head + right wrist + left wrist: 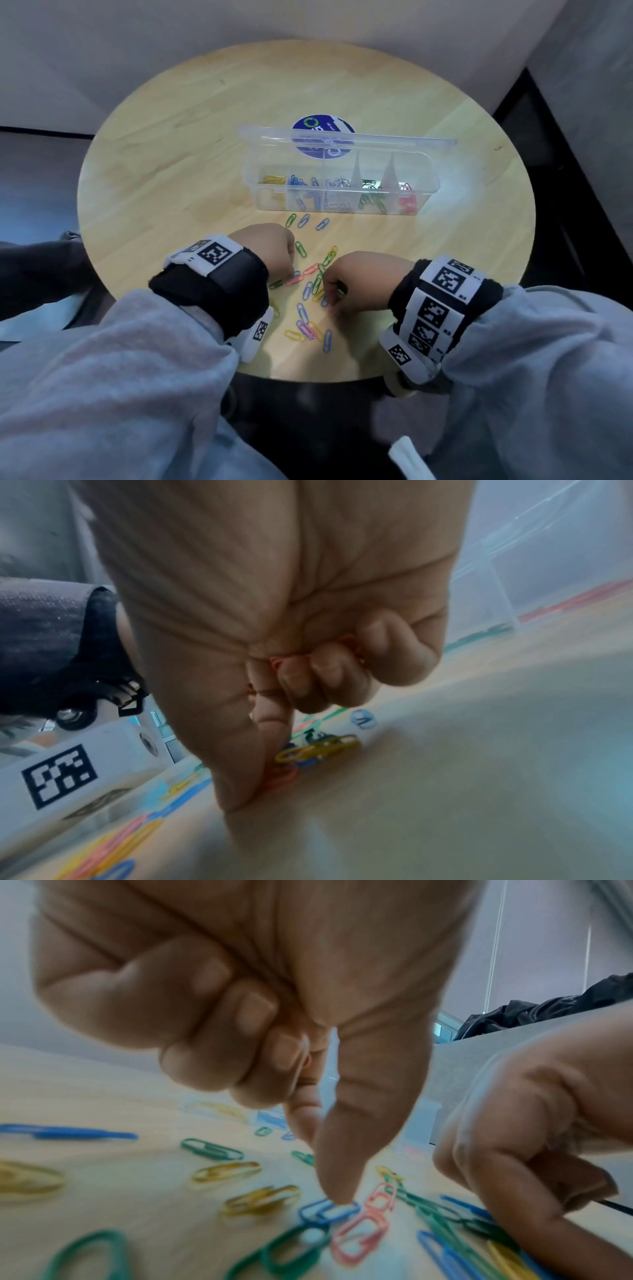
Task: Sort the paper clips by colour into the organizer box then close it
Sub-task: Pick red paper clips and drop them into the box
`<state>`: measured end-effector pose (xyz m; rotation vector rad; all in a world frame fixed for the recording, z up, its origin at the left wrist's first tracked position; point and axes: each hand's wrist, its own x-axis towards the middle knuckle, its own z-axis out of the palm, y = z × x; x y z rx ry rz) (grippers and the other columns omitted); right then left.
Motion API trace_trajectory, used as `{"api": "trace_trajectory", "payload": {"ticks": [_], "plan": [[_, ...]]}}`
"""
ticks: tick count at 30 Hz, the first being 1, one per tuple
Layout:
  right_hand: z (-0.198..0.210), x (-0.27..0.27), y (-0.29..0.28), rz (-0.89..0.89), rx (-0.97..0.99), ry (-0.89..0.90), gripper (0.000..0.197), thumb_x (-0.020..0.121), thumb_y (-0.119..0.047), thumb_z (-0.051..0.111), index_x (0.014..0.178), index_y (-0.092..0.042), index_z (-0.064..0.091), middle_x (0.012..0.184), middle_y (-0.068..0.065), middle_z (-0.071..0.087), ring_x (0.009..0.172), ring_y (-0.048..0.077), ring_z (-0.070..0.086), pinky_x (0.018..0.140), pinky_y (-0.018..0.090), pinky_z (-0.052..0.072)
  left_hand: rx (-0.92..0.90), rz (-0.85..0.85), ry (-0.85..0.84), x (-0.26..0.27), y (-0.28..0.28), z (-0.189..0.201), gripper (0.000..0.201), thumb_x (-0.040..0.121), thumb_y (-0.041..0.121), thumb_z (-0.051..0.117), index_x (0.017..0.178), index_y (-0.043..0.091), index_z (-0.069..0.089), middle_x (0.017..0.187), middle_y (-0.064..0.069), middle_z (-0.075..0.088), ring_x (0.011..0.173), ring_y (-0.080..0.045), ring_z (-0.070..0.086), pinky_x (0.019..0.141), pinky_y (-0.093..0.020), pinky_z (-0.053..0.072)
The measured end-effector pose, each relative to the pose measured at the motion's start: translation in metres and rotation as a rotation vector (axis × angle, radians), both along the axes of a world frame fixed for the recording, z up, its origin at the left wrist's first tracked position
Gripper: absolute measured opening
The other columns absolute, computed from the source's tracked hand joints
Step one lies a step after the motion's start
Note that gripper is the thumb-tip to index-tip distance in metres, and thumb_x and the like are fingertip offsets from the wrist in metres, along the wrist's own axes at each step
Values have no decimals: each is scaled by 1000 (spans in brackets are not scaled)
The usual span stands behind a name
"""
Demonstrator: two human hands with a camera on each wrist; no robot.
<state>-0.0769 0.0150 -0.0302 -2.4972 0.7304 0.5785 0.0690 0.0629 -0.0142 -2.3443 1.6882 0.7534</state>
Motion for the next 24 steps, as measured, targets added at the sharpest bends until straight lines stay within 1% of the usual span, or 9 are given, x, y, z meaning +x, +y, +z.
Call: {"api": "trace_trajectory", "payload": {"ticks": [1, 3, 7, 9, 11, 13, 17, 20, 24], "plan": [[1, 0, 0, -5, 6, 14, 6, 82, -26, 65, 87, -22, 63, 66, -13, 43, 74, 14, 47, 58, 24, 34, 2, -10, -1, 0, 1, 1, 9, 77, 18, 66, 81, 22, 58, 76, 4, 55, 72, -17, 51, 48, -21, 28], [5, -1, -1, -31, 36, 18, 5, 81, -24, 66, 83, -21, 62, 65, -12, 44, 67, 12, 46, 52, 20, 33, 0, -26, 2, 1, 3, 1, 9, 78, 20, 66, 77, 23, 57, 67, 7, 51, 61, -10, 46, 46, -20, 27], [14, -9, -13, -214, 142, -74, 4, 78, -17, 65, 74, -18, 64, 59, -8, 48, 53, 5, 42, 49, 13, 33, -7, -66, 73, -1, 3, -4, 11, 79, 19, 65, 78, 25, 56, 59, 9, 49, 52, -4, 42, 48, -19, 30], [18, -12, -22, -353, 268, -139, 15, 76, -16, 67, 65, -20, 58, 62, -5, 55, 51, 5, 42, 49, 12, 35, -11, -91, 96, -3, 2, -2, 10, 80, 19, 64, 82, 27, 58, 58, 9, 49, 52, -5, 43, 52, -20, 33], [19, -13, -29, -502, 435, -233, 20, 77, -11, 66, 63, -20, 55, 69, 3, 58, 54, 11, 43, 53, 19, 38, 2, -114, 87, -4, 1, -1, 12, 81, 18, 63, 84, 29, 59, 58, 9, 48, 52, -5, 43, 51, -20, 33], [16, -13, -32, -611, 533, -300, 23, 80, -6, 64, 64, -17, 53, 63, 3, 55, 52, 14, 43, 53, 21, 39, 22, -125, 61, -5, 1, -1, 13, 81, 17, 62, 83, 29, 58, 59, 9, 47, 52, -5, 41, 48, -20, 30], [8, -14, -34, -708, 616, -328, 26, 83, 3, 57, 64, -13, 50, 58, 5, 54, 46, 13, 42, 46, 19, 37, 43, -133, 32, -6, -1, -2, 12, 82, 16, 61, 82, 27, 56, 63, 9, 46, 54, -4, 40, 47, -21, 27], [4, -14, -37, -821, 734, -426, 24, 85, 10, 48, 73, -10, 52, 60, 6, 52, 42, 9, 46, 39, 17, 36, 74, -138, 28, -7, -3, -3, 8, 84, 20, 62, 82, 24, 57, 60, 9, 47, 54, -5, 40, 47, -20, 27], [2, -14, -39, -887, 829, -437, 26, 87, 8, 37, 80, -4, 58, 54, 6, 44, 44, 14, 40, 44, 22, 33, 100, -114, 3, -7, -2, -4, 5, 83, 21, 63, 81, 23, 58, 63, 8, 49, 67, -15, 50, 48, -19, 29]]}}
